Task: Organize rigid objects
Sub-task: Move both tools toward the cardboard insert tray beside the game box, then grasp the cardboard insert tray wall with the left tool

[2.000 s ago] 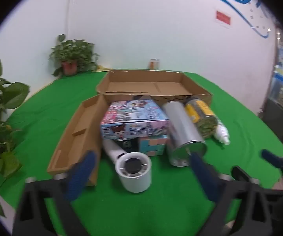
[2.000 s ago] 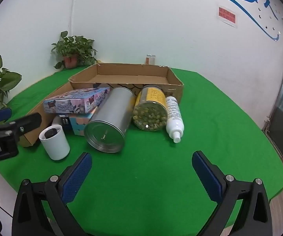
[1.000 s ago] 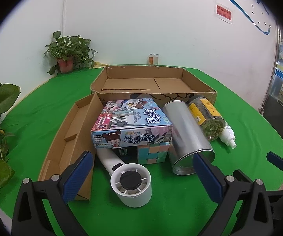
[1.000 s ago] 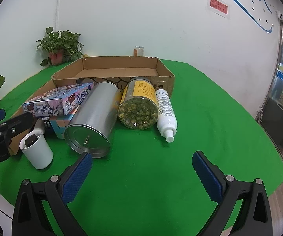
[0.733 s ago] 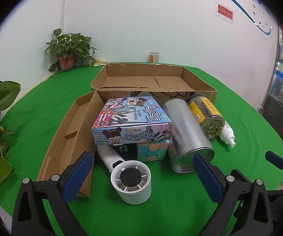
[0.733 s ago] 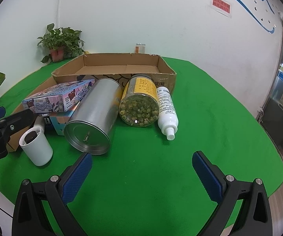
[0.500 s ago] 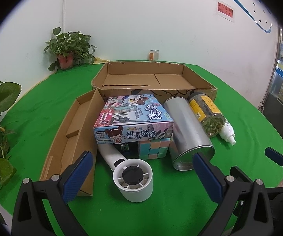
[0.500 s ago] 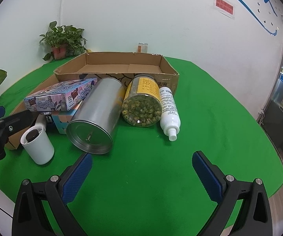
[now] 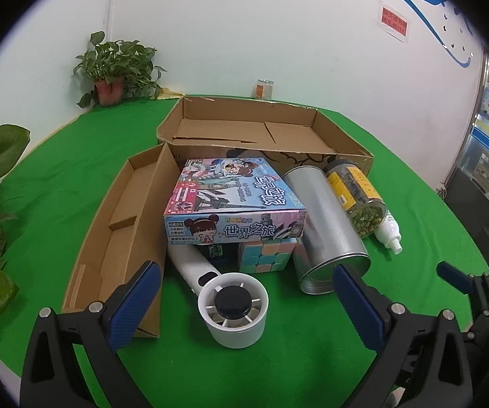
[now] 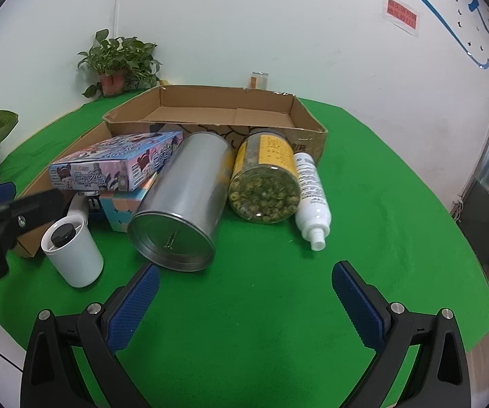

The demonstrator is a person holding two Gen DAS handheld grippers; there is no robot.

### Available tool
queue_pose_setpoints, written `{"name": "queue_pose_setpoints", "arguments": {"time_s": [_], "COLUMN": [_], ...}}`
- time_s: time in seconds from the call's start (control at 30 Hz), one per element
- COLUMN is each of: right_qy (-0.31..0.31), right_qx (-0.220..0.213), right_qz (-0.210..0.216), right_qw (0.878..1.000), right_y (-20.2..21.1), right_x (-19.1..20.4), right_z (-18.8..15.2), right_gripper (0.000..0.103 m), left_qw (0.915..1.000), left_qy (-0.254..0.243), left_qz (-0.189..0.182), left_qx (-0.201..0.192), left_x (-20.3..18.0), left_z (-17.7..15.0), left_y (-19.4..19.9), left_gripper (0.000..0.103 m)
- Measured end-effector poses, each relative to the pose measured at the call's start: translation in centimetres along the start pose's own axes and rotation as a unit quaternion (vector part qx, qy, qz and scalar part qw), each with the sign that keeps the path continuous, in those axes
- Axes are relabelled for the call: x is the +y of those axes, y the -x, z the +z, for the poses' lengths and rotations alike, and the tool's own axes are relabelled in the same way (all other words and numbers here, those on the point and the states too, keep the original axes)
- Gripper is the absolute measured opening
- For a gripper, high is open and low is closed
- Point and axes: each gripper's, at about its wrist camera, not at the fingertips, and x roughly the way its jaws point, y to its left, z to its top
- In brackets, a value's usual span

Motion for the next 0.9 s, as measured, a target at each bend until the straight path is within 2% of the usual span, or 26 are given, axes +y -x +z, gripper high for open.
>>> {"name": "queue_pose_setpoints", "arguments": {"time_s": [0.13, 0.27, 0.4, 0.5, 0.57, 0.63, 0.67, 0.73, 0.8, 0.83, 0.9], "right_qy": [0.01, 0.003, 0.007, 0.033, 0.042, 0.047, 0.048, 0.054, 0.067, 0.073, 0.073], "right_qx": [-0.001, -0.015, -0.013, -0.002, -0.004, -0.004, -0.002, 0.002, 0.009, 0.016, 0.032], "right_qz": [0.016, 0.088, 0.161, 0.193, 0.205, 0.217, 0.221, 0.217, 0.212, 0.212, 0.217], "right_qw": [1.0, 0.996, 0.987, 0.981, 0.978, 0.975, 0.974, 0.975, 0.975, 0.974, 0.973], "right_y": [-0.3, 0.4, 0.6, 0.6, 1.0, 1.3, 1.5, 1.4, 1.3, 0.7, 0.2], "right_x": [1.2, 2.4, 5.2, 8.1, 10.0, 11.8, 12.8, 14.3, 16.2, 17.3, 18.8], "right_z": [0.3, 1.3, 2.5, 3.1, 3.7, 4.4, 4.9, 5.7, 6.5, 6.7, 7.0], "right_gripper": [0.102, 0.102, 0.102, 0.102, 0.102, 0.1, 0.099, 0.088, 0.083, 0.081, 0.079], "left_qw": [1.0, 0.9999, 0.9988, 0.9962, 0.9921, 0.986, 0.9847, 0.9827, 0.9797, 0.9777, 0.9744], "left_qy": [-0.004, 0.015, 0.05, 0.086, 0.118, 0.143, 0.145, 0.14, 0.141, 0.147, 0.16], "left_qz": [-0.006, -0.007, -0.002, -0.001, -0.03, -0.071, -0.076, -0.087, -0.093, -0.097, -0.107], "left_qx": [0.005, 0.0, -0.001, 0.015, 0.029, 0.05, 0.059, 0.084, 0.108, 0.114, 0.116], "left_x": [1.4, 4.3, 9.3, 13.1, 15.2, 16.8, 17.3, 17.4, 17.5, 17.5, 17.7], "left_z": [0.6, 1.1, 1.5, 1.4, 1.0, 0.4, 0.2, -0.4, -1.2, -1.3, -1.9], "left_y": [0.3, 0.8, 1.3, 0.7, -0.1, -1.4, -1.8, -3.1, -4.3, -4.7, -4.9], "left_gripper": [0.101, 0.101, 0.101, 0.1, 0.1, 0.094, 0.088, 0.079, 0.06, 0.057, 0.042]}}
